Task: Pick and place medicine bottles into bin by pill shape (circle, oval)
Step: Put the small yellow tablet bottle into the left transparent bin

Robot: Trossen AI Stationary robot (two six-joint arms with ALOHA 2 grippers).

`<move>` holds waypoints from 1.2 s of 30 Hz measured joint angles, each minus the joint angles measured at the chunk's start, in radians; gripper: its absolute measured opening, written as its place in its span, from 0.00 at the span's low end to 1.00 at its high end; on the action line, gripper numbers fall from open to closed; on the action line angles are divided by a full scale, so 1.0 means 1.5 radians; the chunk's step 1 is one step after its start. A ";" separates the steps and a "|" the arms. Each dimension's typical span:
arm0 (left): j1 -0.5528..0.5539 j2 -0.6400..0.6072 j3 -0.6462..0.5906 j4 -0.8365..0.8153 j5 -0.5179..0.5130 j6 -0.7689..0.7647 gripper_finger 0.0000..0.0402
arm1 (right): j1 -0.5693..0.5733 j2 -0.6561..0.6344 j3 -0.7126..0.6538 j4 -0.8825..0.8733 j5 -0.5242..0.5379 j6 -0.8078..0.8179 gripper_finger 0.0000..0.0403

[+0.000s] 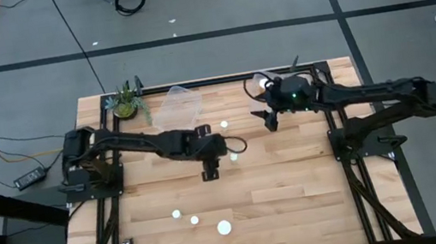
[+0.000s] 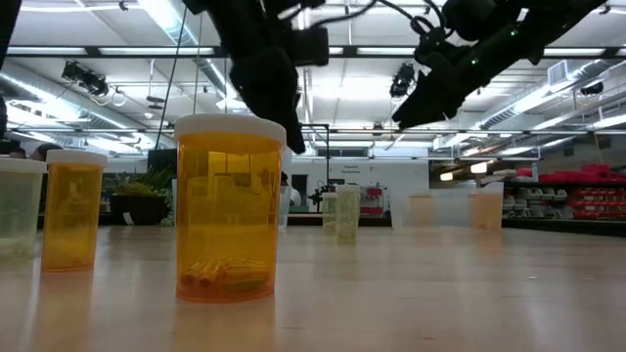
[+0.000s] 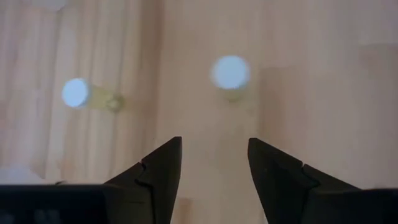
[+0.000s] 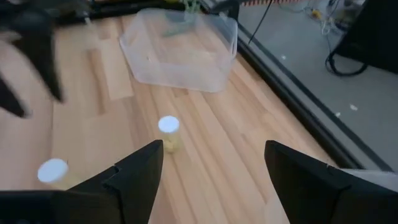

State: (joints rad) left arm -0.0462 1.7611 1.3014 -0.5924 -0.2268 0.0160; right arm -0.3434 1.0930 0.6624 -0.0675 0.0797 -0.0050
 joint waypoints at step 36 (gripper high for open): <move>0.221 0.119 0.002 0.182 0.136 0.044 0.66 | 0.019 -0.259 0.001 -0.041 0.043 -0.109 0.71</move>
State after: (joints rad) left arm 0.2852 1.9396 1.3043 -0.3195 -0.0225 0.0826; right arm -0.3153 0.7044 0.6632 -0.1289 0.1448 -0.1688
